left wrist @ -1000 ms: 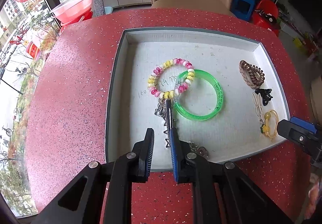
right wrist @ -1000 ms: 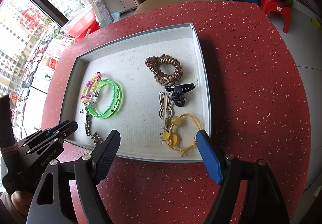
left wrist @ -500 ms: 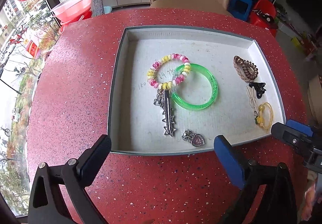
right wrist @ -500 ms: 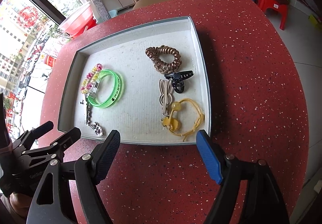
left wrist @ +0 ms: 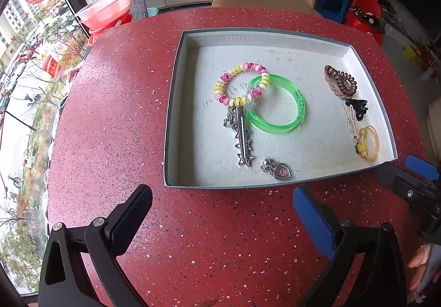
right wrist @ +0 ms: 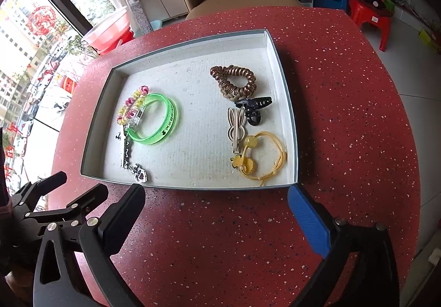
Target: Organize jewelry
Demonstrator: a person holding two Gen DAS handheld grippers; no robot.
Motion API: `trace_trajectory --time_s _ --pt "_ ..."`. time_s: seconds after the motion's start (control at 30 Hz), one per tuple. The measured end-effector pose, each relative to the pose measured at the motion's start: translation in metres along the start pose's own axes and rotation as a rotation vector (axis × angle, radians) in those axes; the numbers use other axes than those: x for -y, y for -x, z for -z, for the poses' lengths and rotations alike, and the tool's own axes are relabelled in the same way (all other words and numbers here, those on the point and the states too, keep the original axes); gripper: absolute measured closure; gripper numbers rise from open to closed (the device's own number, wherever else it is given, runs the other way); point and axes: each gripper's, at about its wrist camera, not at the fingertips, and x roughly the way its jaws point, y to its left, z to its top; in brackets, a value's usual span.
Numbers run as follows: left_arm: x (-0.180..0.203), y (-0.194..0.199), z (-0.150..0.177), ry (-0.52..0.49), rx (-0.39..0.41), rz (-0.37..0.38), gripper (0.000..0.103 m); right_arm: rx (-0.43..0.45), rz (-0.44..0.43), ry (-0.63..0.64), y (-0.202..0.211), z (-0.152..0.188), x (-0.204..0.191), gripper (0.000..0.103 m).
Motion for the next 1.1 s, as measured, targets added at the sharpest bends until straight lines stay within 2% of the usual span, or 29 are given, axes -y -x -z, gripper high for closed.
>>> trace_trajectory --time_s 0.3,0.4,0.57,0.73,0.9,1.1 --pt "-0.010 0.009 0.021 0.002 0.007 -0.011 0.000 0.001 0.009 -0.019 0.006 0.023 -0.001 0.000" --pt "-0.012 0.015 0.030 -0.003 0.011 0.021 0.000 0.029 0.016 -0.015 0.014 0.032 -0.002 0.000" --pt "-0.014 0.028 0.049 0.008 0.072 0.010 0.000 0.076 0.020 -0.018 0.027 0.051 -0.004 0.000" --pt "-0.021 0.035 0.070 0.018 0.096 0.006 0.000 0.139 0.050 -0.012 0.039 0.070 -0.008 0.000" --pt "-0.028 0.040 0.086 0.030 0.121 -0.013 0.000 0.208 0.098 0.038 0.048 0.087 -0.017 0.000" --pt "-0.035 0.051 0.098 0.063 0.188 -0.012 0.000 0.293 0.129 0.112 0.059 0.103 -0.030 0.000"
